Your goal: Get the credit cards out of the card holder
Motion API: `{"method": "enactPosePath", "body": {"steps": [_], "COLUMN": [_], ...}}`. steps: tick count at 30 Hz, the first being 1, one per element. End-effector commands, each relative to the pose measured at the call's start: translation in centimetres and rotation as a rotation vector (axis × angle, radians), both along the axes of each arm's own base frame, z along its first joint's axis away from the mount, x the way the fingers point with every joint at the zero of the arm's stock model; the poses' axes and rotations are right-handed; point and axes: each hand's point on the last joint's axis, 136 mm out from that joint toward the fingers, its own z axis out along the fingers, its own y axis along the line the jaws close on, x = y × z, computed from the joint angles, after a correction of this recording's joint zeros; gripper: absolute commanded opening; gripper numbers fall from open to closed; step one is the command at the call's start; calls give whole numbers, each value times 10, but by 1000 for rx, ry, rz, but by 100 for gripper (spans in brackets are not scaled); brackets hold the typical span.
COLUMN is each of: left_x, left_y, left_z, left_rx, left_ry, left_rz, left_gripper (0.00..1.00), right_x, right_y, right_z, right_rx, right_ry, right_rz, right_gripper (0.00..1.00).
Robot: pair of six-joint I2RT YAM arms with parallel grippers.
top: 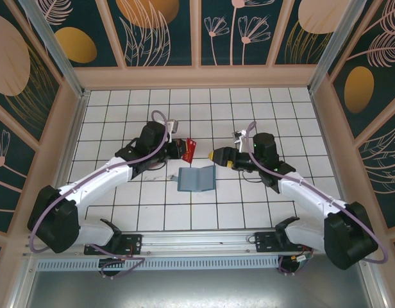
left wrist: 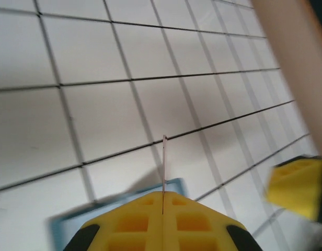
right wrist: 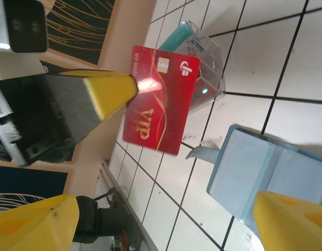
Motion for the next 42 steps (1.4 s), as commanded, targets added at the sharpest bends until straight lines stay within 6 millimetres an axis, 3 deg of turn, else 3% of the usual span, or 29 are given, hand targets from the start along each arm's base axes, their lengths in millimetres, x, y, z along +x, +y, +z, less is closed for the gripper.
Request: {"method": "enactPosePath", "body": {"steps": [1, 5, 9, 16, 22, 30, 42], "left_x": [8, 9, 5, 5, 12, 25, 16], "left_y": [32, 43, 48, 65, 80, 93, 95], "left_z": [10, 18, 12, -21, -52, -64, -84], "left_rx": [270, 431, 584, 861, 1030, 1024, 1004], "left_ry": [-209, -347, -403, -422, -408, -381, -353], "left_rz": [-37, -120, -254, -435, -504, -481, -514], "left_gripper": [0, 0, 0, 0, 0, 0, 0], "right_x": [2, -4, -8, -15, -17, -19, -19], "right_y": [1, 3, -1, -13, -16, -16, -16], "right_z": [16, 26, 32, 38, 35, 31, 26], "right_rx": [-33, -46, -50, -52, -57, -67, -80], "right_ry": [-119, -213, -311, -442, -445, -432, -421], "right_rz": [-27, -46, -82, -127, -134, -124, -121], "right_gripper": [99, 99, 99, 99, 99, 99, 99]}}
